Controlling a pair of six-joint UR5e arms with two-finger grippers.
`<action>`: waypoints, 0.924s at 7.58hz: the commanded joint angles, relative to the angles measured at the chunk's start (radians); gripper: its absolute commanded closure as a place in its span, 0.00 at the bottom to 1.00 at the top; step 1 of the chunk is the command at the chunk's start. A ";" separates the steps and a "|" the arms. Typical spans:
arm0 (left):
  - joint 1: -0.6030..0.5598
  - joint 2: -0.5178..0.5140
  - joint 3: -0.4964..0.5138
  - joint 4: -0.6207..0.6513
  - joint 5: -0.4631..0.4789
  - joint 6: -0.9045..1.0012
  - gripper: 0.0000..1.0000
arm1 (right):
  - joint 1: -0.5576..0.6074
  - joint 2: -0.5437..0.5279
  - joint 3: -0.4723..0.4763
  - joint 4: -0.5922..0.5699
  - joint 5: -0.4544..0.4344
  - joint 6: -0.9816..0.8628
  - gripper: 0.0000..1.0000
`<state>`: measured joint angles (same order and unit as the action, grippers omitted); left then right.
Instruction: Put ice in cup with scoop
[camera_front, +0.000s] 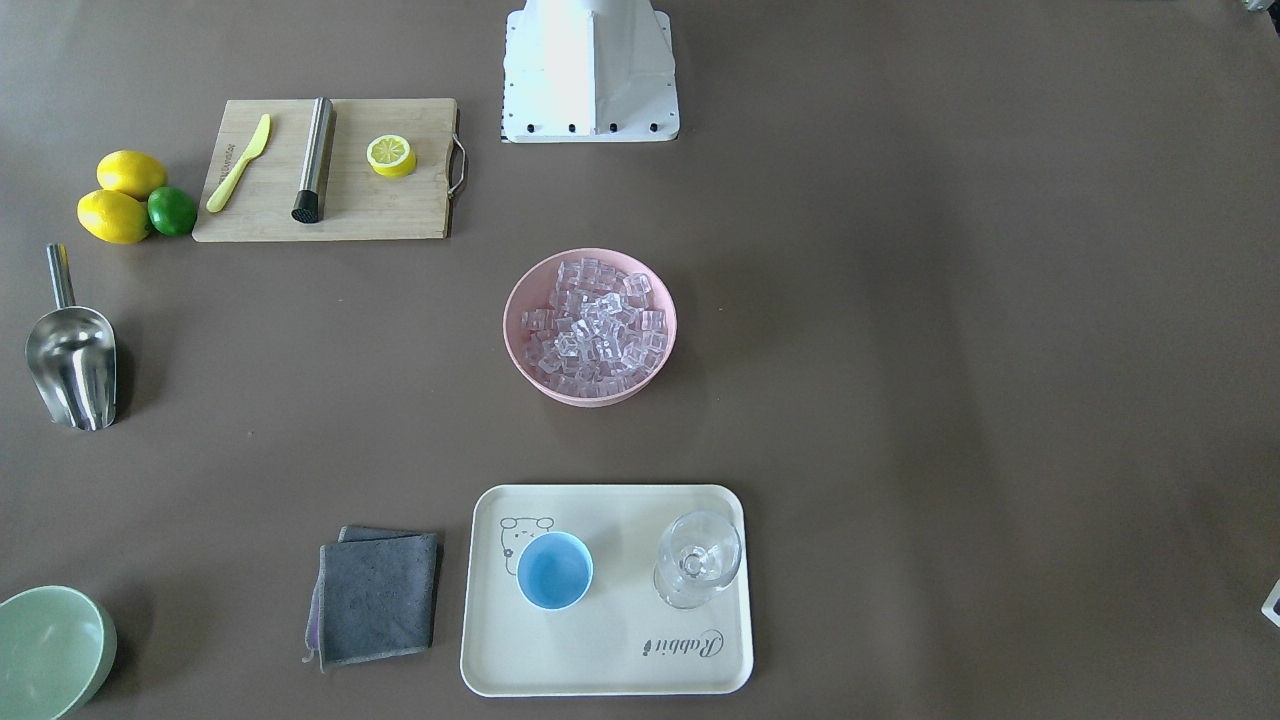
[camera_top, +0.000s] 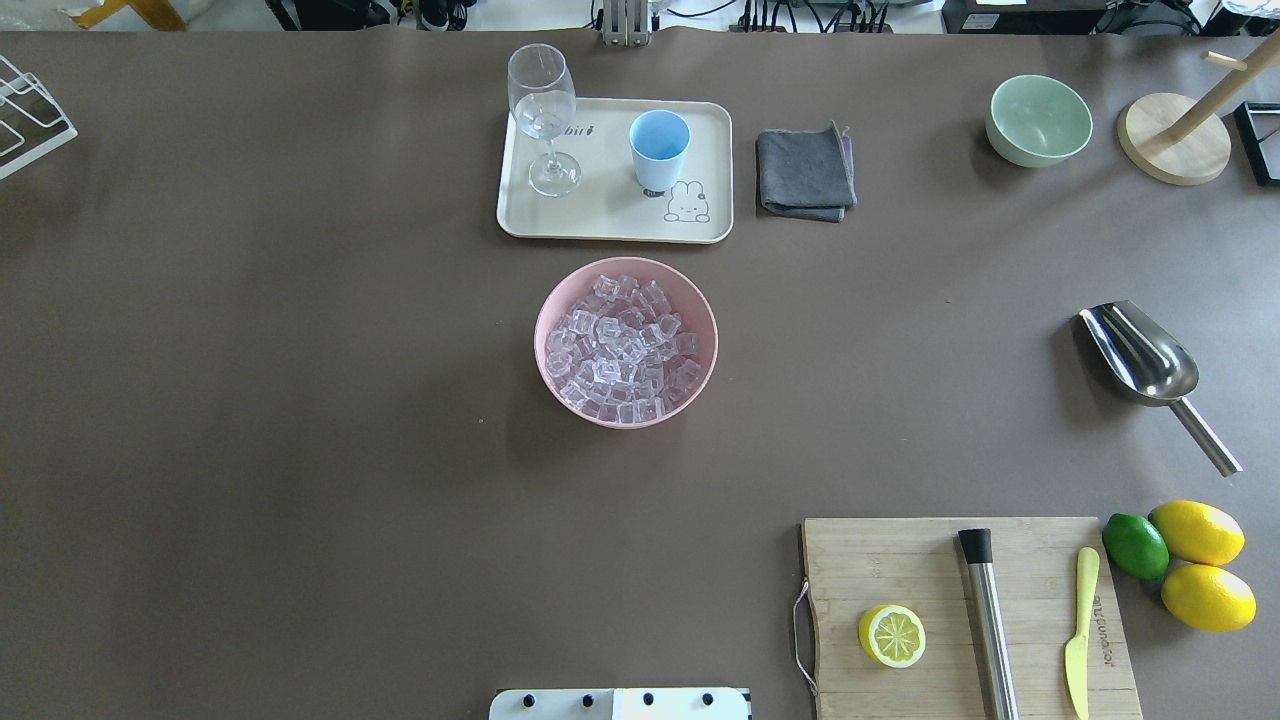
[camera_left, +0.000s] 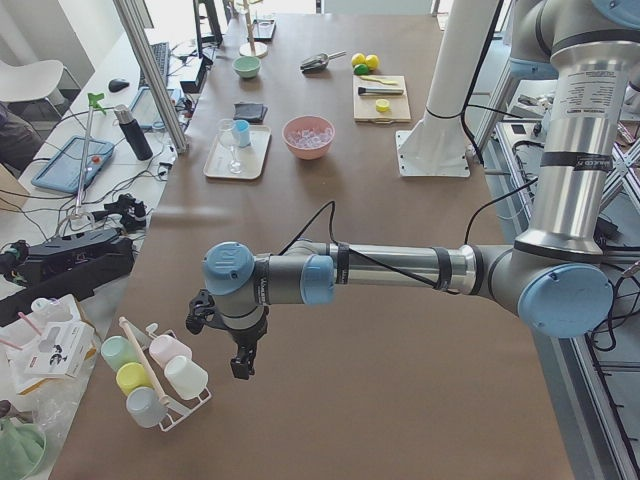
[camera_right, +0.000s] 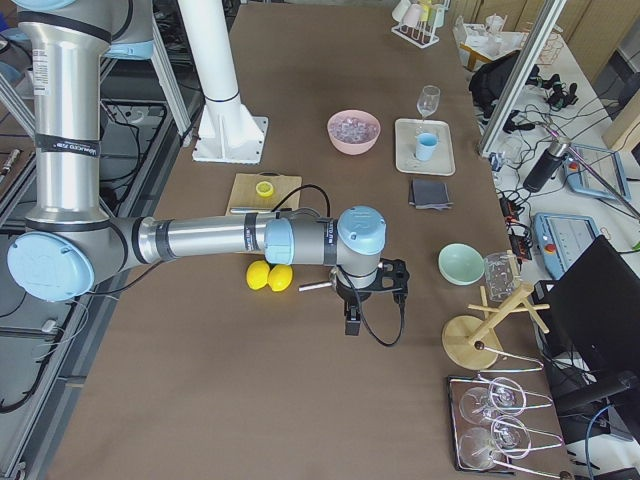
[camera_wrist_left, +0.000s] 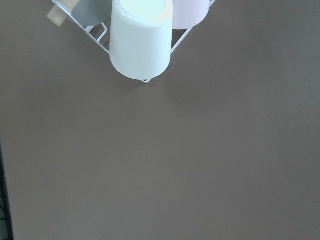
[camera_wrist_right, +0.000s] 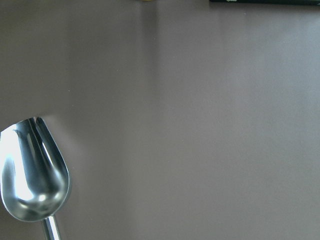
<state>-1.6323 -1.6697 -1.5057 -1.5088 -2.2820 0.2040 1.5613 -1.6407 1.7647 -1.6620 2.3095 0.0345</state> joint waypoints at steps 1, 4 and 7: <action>0.006 -0.001 -0.010 -0.007 -0.020 0.000 0.01 | 0.005 0.002 -0.005 -0.005 -0.005 -0.004 0.00; 0.025 0.001 -0.011 -0.005 -0.073 0.000 0.01 | 0.006 0.004 0.009 -0.005 -0.004 -0.002 0.00; 0.038 0.002 -0.019 -0.004 -0.071 0.002 0.01 | 0.006 -0.008 0.053 0.005 -0.010 0.008 0.00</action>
<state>-1.6054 -1.6685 -1.5238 -1.5133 -2.3535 0.2041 1.5672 -1.6350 1.7771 -1.6650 2.3009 0.0381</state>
